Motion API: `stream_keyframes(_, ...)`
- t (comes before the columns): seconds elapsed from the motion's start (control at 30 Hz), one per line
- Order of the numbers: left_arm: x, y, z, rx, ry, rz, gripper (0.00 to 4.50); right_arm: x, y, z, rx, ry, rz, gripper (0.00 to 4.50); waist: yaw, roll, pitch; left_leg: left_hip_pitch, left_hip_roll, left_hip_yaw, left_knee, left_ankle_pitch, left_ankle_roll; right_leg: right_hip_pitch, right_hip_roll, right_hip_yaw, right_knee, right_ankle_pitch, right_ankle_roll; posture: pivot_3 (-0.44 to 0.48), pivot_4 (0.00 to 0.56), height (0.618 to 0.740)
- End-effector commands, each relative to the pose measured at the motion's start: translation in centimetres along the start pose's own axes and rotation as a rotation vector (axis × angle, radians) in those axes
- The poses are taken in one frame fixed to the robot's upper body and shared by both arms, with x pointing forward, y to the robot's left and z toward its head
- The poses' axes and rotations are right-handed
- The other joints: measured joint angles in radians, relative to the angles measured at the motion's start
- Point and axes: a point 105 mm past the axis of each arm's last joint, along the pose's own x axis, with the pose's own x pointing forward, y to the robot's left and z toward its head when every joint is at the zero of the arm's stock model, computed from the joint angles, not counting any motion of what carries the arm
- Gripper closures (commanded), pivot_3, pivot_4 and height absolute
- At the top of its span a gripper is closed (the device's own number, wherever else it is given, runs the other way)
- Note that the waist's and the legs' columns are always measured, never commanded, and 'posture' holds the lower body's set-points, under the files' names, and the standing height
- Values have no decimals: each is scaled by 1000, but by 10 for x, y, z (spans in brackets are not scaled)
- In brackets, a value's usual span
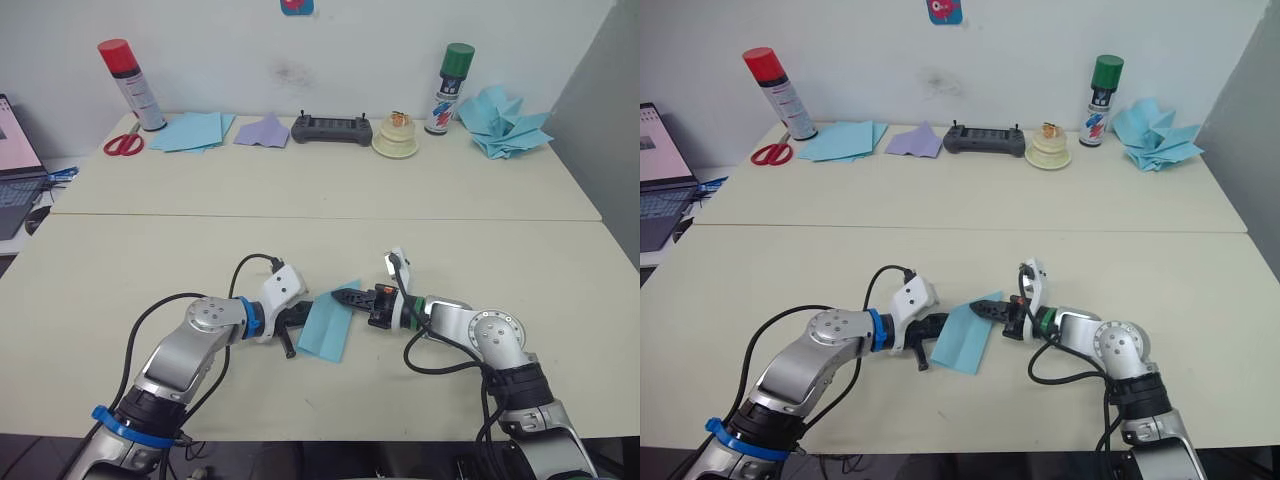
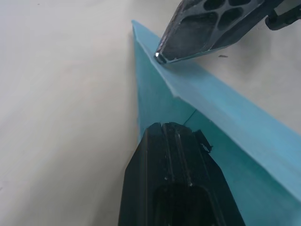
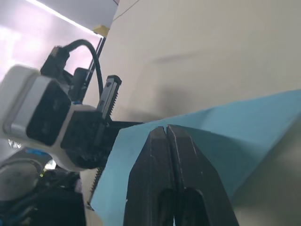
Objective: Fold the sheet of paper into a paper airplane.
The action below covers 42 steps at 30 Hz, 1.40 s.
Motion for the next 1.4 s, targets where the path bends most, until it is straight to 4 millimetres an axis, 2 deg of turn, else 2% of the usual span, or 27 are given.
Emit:
stream_keyframes(0.03,-7,12,-25,-89,85,70,4500,1,-2,2,-120,-6,-20,4488,-2,0,0,0,0,0,0,0,0,0,0,0,0,0,0,0,150,740)
stream_keyframes(0.23,-17,12,-28,-87,88,86,4500,0,-4,-4,-334,44,-35,4488,-7,0,0,2,0,0,0,0,0,3,0,0,0,0,0,0,150,740)
stream_keyframes(0.4,-30,20,-20,-86,53,107,4500,-1,-7,-8,-402,63,-40,4488,-7,0,0,2,0,-1,0,0,0,3,0,0,0,0,0,0,150,740)
stream_keyframes(0.47,-35,24,-11,-74,28,109,4500,-1,-8,-9,-420,72,-41,4488,-7,0,0,2,0,0,0,0,0,3,0,0,0,0,0,0,150,740)
stream_keyframes(0.6,-40,28,18,-60,-70,95,4500,0,-8,-9,-429,77,-40,4488,-6,0,1,1,0,-1,0,0,0,2,0,-1,0,0,0,0,150,740)
stream_keyframes(0.73,-34,20,44,-23,-134,45,4500,3,-9,-11,-444,87,-43,4488,-4,-2,2,0,-1,-1,1,0,0,2,-1,-1,-1,0,0,0,150,740)
stream_keyframes(0.83,-27,15,56,-5,-172,29,4500,4,-10,-13,-453,95,-50,4488,-2,-2,2,0,-1,0,1,0,0,2,-1,0,-1,0,0,0,150,740)
stream_keyframes(0.9,-21,9,55,-13,-172,1,4500,3,-12,-14,-458,106,-63,4488,-2,-2,1,0,-1,0,1,0,0,2,-1,0,-1,0,0,0,150,740)
stream_keyframes(1.03,-9,1,29,43,-56,-22,4500,0,-13,-12,-452,97,-67,4488,-2,-2,2,1,-1,0,1,0,0,2,-1,0,-1,0,0,0,150,740)
stream_keyframes(1.17,2,2,7,65,10,-8,4500,-6,-7,-5,-448,64,-48,4488,3,-2,2,0,-1,-1,1,0,0,2,-1,-1,-1,0,0,0,150,740)
stream_keyframes(1.4,12,1,6,107,8,-17,4500,-13,-1,2,-646,56,-30,4488,21,-2,2,0,-2,0,1,0,0,2,-1,0,-1,0,0,0,150,740)
